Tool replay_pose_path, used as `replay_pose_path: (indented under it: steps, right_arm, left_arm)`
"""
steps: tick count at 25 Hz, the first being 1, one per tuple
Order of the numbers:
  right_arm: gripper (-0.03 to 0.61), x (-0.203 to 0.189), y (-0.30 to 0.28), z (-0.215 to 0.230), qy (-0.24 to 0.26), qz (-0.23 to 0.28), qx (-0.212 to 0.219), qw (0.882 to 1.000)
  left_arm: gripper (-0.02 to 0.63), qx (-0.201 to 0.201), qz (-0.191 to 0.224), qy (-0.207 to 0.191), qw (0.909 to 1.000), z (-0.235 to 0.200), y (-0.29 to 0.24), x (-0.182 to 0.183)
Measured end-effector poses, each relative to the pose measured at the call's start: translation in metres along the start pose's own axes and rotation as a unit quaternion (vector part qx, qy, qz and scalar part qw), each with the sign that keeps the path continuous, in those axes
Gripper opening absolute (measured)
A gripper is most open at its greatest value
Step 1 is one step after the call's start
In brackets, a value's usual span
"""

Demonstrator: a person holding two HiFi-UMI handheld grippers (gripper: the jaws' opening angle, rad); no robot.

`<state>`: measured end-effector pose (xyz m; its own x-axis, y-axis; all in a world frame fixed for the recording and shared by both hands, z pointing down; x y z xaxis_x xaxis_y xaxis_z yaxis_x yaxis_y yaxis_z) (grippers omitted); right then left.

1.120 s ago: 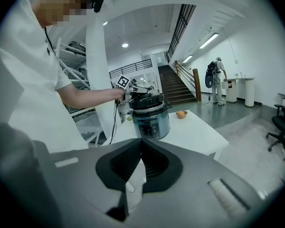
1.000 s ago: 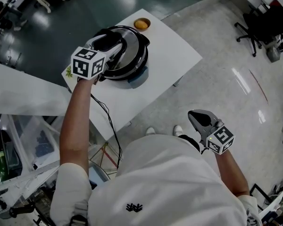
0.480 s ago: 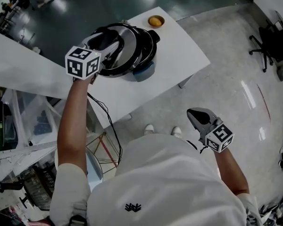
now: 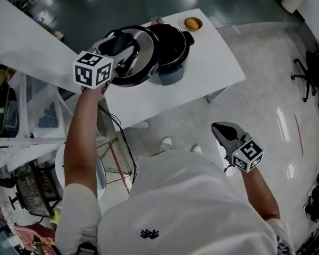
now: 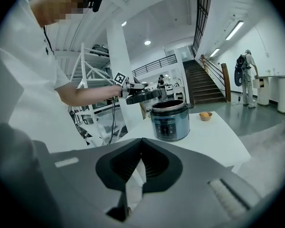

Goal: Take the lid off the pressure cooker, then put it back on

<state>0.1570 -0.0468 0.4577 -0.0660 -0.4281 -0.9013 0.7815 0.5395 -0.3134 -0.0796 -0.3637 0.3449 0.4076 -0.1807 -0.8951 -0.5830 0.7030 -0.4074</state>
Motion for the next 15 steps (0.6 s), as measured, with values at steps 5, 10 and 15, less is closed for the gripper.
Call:
replay_pose_path:
  steps: [5, 10, 15]
  right_arm:
    - [0.014, 0.004, -0.002, 0.000, 0.013, -0.004, 0.023, 1.000]
    - [0.014, 0.004, -0.007, -0.002, 0.020, -0.008, 0.046, 0.999]
    - [0.014, 0.006, -0.017, -0.005, 0.024, -0.012, 0.064, 0.998]
  left_arm:
    - [0.282, 0.025, -0.004, 0.009, 0.9996, -0.006, 0.023, -0.007]
    - [0.282, 0.048, -0.010, 0.018, 0.9986, -0.011, 0.045, -0.017]
    - [0.282, 0.067, -0.018, 0.027, 0.9972, -0.020, 0.064, -0.031]
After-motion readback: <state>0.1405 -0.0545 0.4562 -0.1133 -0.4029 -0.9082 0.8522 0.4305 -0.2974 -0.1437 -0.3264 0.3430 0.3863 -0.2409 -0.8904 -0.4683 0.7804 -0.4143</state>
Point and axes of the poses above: the fingertips, and each gripper's own axes: y backward along the fingers, z to its right, x out of its top, the point moved 2 cm from there along y, backward along the fingers, and after that the axes turned 10 degrees about x, right-handed, at the moved point
